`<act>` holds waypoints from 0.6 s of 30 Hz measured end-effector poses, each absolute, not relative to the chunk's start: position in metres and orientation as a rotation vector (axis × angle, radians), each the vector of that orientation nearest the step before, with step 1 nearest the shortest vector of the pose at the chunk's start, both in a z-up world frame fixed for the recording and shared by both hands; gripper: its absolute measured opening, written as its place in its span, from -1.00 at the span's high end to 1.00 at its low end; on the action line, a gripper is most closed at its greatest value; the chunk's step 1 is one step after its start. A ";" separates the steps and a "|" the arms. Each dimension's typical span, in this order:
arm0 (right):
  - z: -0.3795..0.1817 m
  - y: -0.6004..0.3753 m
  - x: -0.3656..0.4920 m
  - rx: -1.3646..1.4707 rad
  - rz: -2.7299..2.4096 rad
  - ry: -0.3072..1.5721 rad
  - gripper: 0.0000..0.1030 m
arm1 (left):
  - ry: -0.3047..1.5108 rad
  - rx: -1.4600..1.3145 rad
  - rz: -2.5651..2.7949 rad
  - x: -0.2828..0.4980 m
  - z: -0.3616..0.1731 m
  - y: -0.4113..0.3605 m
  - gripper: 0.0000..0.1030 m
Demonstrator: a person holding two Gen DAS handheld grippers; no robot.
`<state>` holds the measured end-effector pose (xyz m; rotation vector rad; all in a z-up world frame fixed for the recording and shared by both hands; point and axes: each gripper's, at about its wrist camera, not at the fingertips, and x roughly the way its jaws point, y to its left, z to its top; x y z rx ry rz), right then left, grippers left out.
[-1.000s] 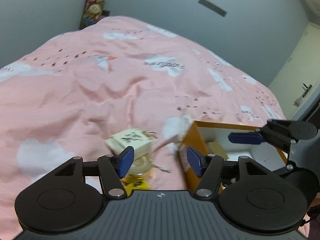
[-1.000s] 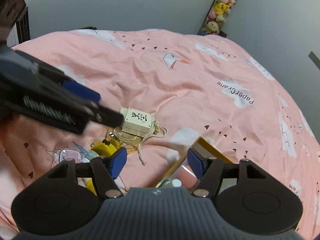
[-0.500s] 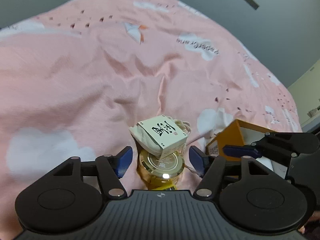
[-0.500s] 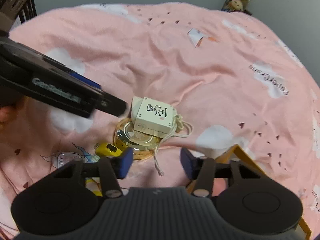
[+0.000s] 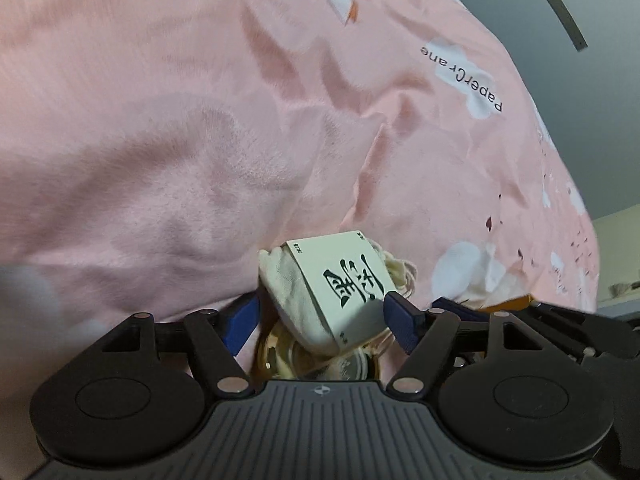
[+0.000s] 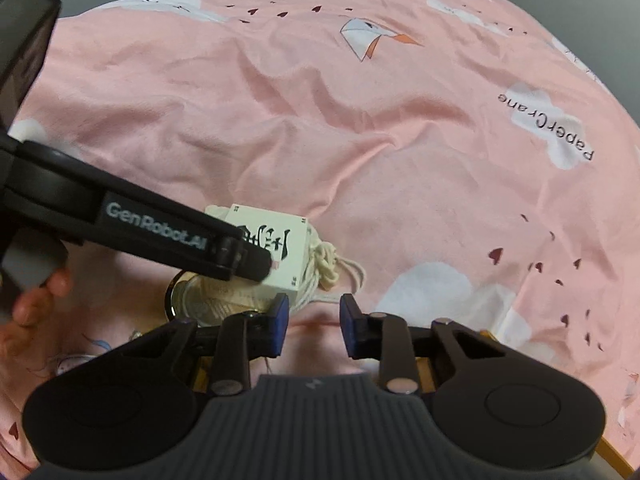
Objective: Organize rigid objects
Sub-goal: 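Grasp the white drawstring box with left tool while right tool grasps the gold round case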
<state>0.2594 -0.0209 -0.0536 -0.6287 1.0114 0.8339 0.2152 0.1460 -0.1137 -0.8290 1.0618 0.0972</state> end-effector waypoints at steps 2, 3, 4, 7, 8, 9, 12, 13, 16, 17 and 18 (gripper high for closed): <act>-0.058 -0.018 0.263 -0.629 0.838 1.023 0.56 | 1.067 -0.901 0.080 0.221 -0.124 0.150 -0.61; -0.059 -0.017 0.264 -0.630 0.841 1.027 0.57 | 1.070 -0.936 0.070 0.223 -0.130 0.151 -0.63; -0.060 -0.016 0.265 -0.630 0.842 1.030 0.57 | 1.071 -0.955 0.065 0.225 -0.135 0.152 -0.63; -0.064 -0.017 0.267 -0.625 0.847 1.047 0.63 | 1.054 -0.987 0.057 0.227 -0.140 0.153 -0.48; -0.066 -0.017 0.268 -0.620 0.848 1.055 0.64 | 1.046 -0.985 0.058 0.228 -0.138 0.154 -0.34; -0.067 -0.018 0.268 -0.621 0.847 1.059 0.64 | 1.039 -0.984 0.059 0.227 -0.136 0.154 -0.21; -0.071 -0.020 0.267 -0.625 0.839 1.062 0.64 | 1.007 -0.949 0.059 0.221 -0.123 0.155 0.04; -0.072 -0.021 0.267 -0.627 0.837 1.061 0.64 | 0.996 -0.919 0.058 0.219 -0.117 0.153 0.07; -0.071 -0.022 0.266 -0.637 0.830 1.058 0.64 | 0.959 -0.828 0.039 0.215 -0.098 0.141 0.25; -0.071 -0.022 0.265 -0.656 0.825 1.049 0.64 | 0.953 -0.795 0.019 0.216 -0.093 0.137 0.28; -0.071 -0.023 0.263 -0.682 0.821 1.035 0.64 | 0.954 -0.776 0.003 0.217 -0.089 0.132 0.28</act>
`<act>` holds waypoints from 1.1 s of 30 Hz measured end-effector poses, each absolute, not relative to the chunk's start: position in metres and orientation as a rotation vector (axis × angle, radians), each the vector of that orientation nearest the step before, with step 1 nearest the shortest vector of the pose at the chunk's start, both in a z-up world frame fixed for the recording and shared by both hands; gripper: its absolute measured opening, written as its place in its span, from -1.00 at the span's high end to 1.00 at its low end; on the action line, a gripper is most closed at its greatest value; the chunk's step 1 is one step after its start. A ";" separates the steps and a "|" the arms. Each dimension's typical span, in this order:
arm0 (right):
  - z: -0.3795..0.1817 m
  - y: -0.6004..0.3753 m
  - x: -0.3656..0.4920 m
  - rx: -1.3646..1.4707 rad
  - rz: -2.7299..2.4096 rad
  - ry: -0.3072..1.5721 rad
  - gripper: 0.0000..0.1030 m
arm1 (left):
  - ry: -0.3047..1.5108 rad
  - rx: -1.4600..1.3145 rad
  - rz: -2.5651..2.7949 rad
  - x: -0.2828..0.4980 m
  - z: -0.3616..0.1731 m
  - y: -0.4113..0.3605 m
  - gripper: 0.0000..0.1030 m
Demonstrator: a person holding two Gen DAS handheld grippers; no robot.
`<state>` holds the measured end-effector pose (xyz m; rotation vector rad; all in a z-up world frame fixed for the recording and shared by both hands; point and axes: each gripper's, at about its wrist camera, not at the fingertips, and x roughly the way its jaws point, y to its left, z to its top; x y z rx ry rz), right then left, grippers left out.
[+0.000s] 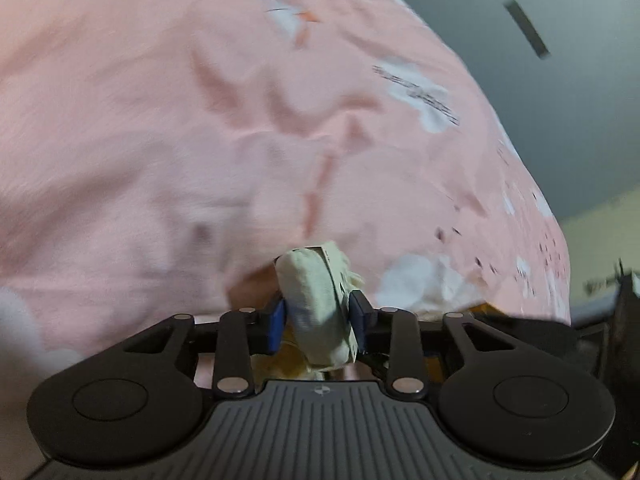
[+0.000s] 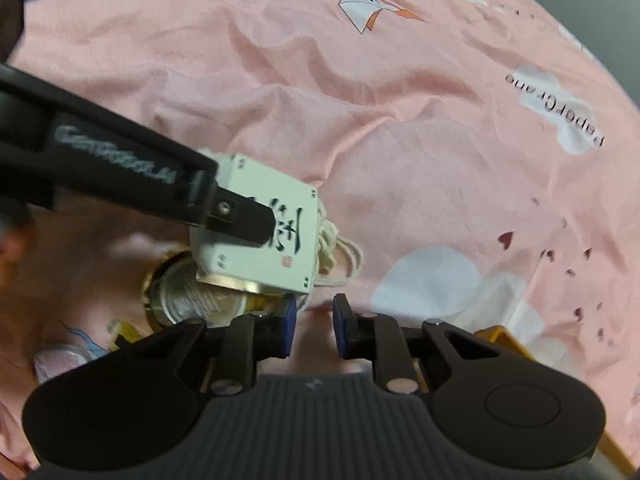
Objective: Organize rigid objects
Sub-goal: 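Grasp the white drawstring box with left tool while right tool grasps the gold round case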
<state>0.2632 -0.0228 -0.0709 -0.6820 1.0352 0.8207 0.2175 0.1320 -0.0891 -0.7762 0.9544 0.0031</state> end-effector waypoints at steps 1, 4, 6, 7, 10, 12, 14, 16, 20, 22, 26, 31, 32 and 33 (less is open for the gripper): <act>-0.071 -0.023 0.262 -0.703 0.817 1.026 0.64 | 0.960 -0.762 -0.010 0.220 -0.087 0.129 0.28; -0.073 -0.025 0.262 -0.736 0.819 1.012 0.70 | 0.995 -0.728 0.018 0.234 -0.092 0.120 0.28; -0.073 -0.027 0.264 -0.715 0.830 1.018 0.70 | 1.006 -0.720 0.025 0.239 -0.098 0.117 0.25; -0.071 -0.029 0.264 -0.704 0.831 1.022 0.70 | 1.009 -0.717 0.027 0.240 -0.100 0.115 0.25; -0.072 -0.029 0.265 -0.693 0.833 1.027 0.70 | 0.994 -0.662 0.023 0.242 -0.099 0.109 0.26; -0.071 -0.030 0.265 -0.685 0.832 1.030 0.70 | 0.980 -0.636 0.019 0.238 -0.096 0.108 0.32; -0.069 -0.030 0.266 -0.662 0.835 1.039 0.69 | 0.958 -0.611 0.015 0.233 -0.089 0.107 0.39; -0.066 -0.031 0.265 -0.636 0.830 1.039 0.67 | 0.934 -0.591 0.011 0.228 -0.081 0.107 0.44; -0.054 -0.034 0.258 -0.603 0.843 1.025 0.50 | 0.887 -0.534 0.024 0.210 -0.061 0.111 0.46; -0.048 -0.034 0.254 -0.557 0.875 1.037 0.35 | 0.870 -0.498 0.048 0.199 -0.052 0.114 0.46; -0.043 -0.029 0.246 -0.493 0.936 1.057 0.00 | 0.860 -0.441 0.101 0.177 -0.038 0.122 0.46; -0.050 -0.012 0.234 -0.528 0.975 1.061 -0.38 | 0.880 -0.426 0.146 0.159 -0.043 0.133 0.46; -0.053 -0.009 0.233 -0.536 0.974 1.072 -0.38 | 0.890 -0.440 0.149 0.157 -0.047 0.135 0.46; -0.056 -0.005 0.233 -0.547 0.968 1.086 -0.38 | 0.902 -0.457 0.153 0.157 -0.052 0.136 0.45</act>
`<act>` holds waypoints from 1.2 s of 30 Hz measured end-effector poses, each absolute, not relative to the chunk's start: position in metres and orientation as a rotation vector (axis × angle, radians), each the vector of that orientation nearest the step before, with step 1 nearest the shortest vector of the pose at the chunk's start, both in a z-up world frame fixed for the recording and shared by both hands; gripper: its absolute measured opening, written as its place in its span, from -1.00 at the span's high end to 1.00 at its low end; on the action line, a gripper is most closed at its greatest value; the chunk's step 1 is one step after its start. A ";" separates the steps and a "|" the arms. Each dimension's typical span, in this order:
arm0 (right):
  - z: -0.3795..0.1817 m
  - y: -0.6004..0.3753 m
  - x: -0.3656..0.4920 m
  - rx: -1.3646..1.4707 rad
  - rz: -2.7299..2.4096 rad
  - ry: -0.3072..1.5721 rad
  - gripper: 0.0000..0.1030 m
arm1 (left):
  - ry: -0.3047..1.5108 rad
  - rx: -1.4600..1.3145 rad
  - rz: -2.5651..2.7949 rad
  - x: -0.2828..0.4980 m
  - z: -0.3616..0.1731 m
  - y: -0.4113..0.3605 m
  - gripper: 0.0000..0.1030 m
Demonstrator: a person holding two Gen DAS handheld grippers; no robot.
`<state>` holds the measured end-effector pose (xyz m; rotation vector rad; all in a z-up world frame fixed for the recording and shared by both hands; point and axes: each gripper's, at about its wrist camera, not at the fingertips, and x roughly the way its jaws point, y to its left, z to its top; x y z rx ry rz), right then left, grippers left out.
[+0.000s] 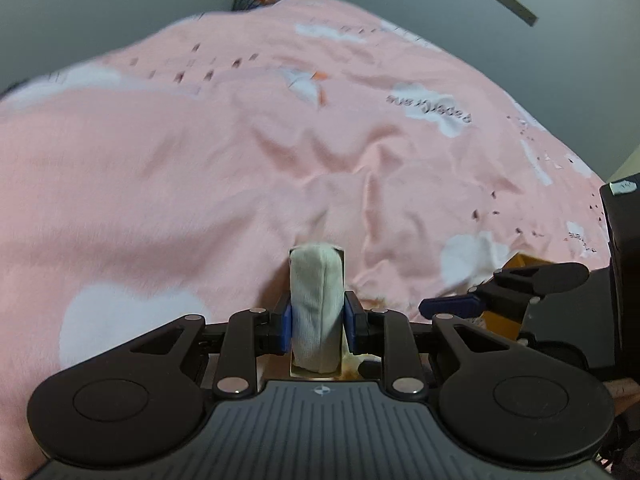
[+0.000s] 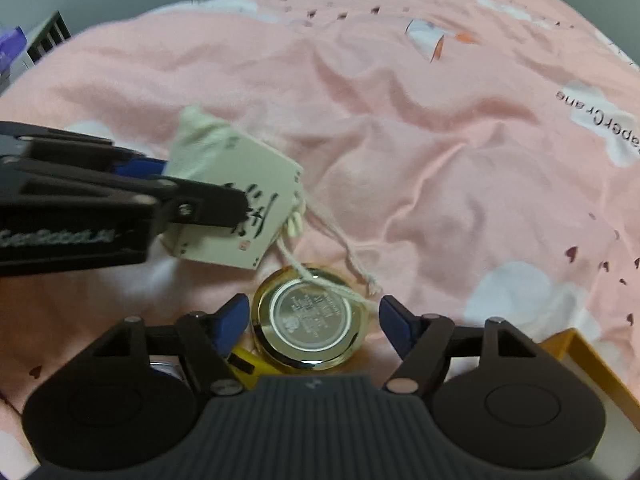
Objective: Organize rigid objects
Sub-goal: 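Grasp the white drawstring box with left tool while right tool grasps the gold round case, then lift both items and carry them over the orange box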
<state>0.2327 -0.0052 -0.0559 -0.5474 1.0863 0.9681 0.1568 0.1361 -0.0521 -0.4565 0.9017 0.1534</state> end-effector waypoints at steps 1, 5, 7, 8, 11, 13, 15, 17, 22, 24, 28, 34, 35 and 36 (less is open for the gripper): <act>-0.059 -0.003 0.233 -0.554 0.962 1.102 -0.38 | 0.914 -0.470 0.156 0.157 -0.058 0.137 0.45; -0.073 0.006 0.235 -0.566 0.942 1.163 -0.41 | 0.918 -0.512 0.162 0.156 -0.073 0.139 0.40; -0.076 0.006 0.237 -0.560 0.936 1.173 -0.43 | 0.904 -0.539 0.165 0.157 -0.077 0.142 0.37; -0.076 0.007 0.237 -0.558 0.934 1.175 -0.44 | 0.900 -0.551 0.167 0.157 -0.078 0.144 0.34; -0.079 0.010 0.237 -0.560 0.927 1.188 -0.46 | 0.889 -0.558 0.175 0.156 -0.080 0.145 0.34; -0.083 0.011 0.239 -0.553 0.921 1.205 -0.45 | 0.876 -0.539 0.182 0.153 -0.079 0.141 0.37; -0.084 0.012 0.239 -0.558 0.921 1.208 -0.45 | 0.867 -0.525 0.188 0.149 -0.078 0.137 0.40; -0.084 0.013 0.236 -0.560 0.918 1.203 -0.45 | 0.858 -0.503 0.189 0.146 -0.075 0.131 0.41; -0.074 0.008 0.228 -0.571 0.900 1.156 -0.44 | 0.821 -0.504 0.178 0.137 -0.064 0.126 0.42; -0.065 0.005 0.220 -0.581 0.894 1.125 -0.44 | 0.798 -0.509 0.178 0.131 -0.058 0.126 0.43; -0.046 -0.006 0.211 -0.554 0.883 1.092 -0.44 | 0.747 -0.508 0.168 0.124 -0.040 0.120 0.43; -0.012 -0.025 0.197 -0.503 0.883 1.028 -0.44 | 0.679 -0.501 0.135 0.116 -0.010 0.108 0.43; -0.007 -0.028 0.194 -0.500 0.886 1.015 -0.44 | 0.671 -0.498 0.130 0.116 -0.007 0.105 0.43; 0.000 -0.031 0.191 -0.499 0.887 1.000 -0.44 | 0.662 -0.495 0.127 0.114 -0.002 0.103 0.43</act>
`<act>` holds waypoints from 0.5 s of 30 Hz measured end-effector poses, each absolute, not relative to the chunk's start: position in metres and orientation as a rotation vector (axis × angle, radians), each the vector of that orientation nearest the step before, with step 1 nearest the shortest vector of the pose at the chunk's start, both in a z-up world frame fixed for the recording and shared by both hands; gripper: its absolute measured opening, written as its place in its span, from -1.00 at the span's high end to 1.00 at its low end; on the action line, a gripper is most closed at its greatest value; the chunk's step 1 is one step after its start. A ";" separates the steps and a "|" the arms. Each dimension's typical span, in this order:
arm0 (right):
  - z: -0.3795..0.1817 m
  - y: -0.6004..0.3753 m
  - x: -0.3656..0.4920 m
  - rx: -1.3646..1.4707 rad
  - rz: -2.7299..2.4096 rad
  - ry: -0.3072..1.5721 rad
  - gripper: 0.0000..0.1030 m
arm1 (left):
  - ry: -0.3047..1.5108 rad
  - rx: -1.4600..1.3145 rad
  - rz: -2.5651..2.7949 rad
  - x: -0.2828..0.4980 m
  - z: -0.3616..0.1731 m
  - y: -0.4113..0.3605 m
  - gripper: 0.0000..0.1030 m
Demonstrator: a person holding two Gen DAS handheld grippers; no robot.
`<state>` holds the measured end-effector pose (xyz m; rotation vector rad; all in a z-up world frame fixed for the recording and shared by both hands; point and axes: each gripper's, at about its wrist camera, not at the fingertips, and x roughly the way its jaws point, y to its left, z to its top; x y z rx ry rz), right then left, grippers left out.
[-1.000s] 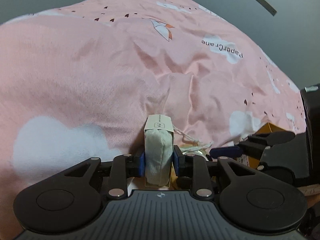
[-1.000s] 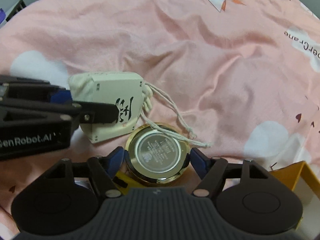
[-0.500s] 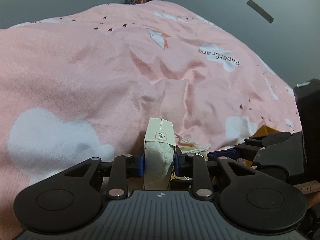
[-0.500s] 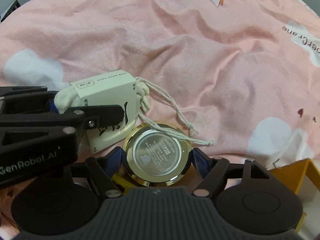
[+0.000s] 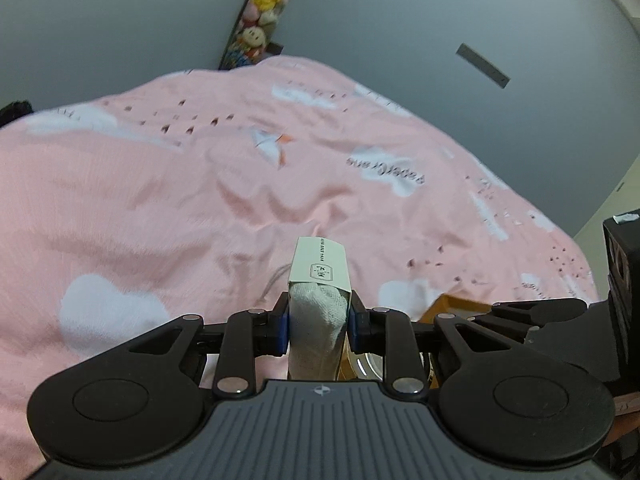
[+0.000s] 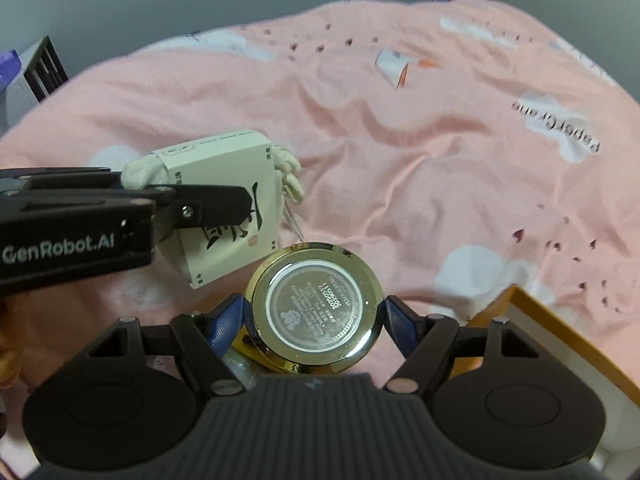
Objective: Organize rigid objects
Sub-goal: 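Lift both items and carry them over the orange box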
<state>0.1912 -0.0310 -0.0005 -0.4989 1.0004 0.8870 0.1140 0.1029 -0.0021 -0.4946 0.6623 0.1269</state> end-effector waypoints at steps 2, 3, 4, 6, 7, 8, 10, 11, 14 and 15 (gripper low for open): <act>0.009 -0.040 0.188 -0.507 0.883 0.971 -0.44 | 0.643 -0.489 0.116 0.111 0.007 0.097 0.43; 0.015 -0.045 0.185 -0.512 0.879 0.954 -0.44 | 0.634 -0.491 0.110 0.110 0.011 0.095 0.43; 0.021 -0.051 0.184 -0.515 0.874 0.941 -0.44 | 0.625 -0.493 0.103 0.108 0.015 0.092 0.43; 0.032 -0.064 0.180 -0.514 0.858 0.918 -0.44 | 0.610 -0.492 0.088 0.107 0.022 0.085 0.43; 0.038 -0.070 0.178 -0.513 0.850 0.908 -0.44 | 0.603 -0.487 0.077 0.107 0.026 0.080 0.43; 0.043 -0.077 0.177 -0.513 0.841 0.896 -0.44 | 0.598 -0.483 0.069 0.106 0.028 0.075 0.43; 0.052 -0.090 0.174 -0.518 0.815 0.873 -0.44 | 0.591 -0.478 0.036 0.108 0.033 0.064 0.43; 0.054 -0.098 0.176 -0.521 0.799 0.865 -0.44 | 0.591 -0.478 0.015 0.109 0.035 0.058 0.43; 0.061 -0.125 0.177 -0.533 0.735 0.856 -0.44 | 0.601 -0.463 -0.061 0.118 0.039 0.034 0.43; 0.062 -0.134 0.179 -0.537 0.712 0.859 -0.44 | 0.607 -0.459 -0.090 0.122 0.039 0.026 0.43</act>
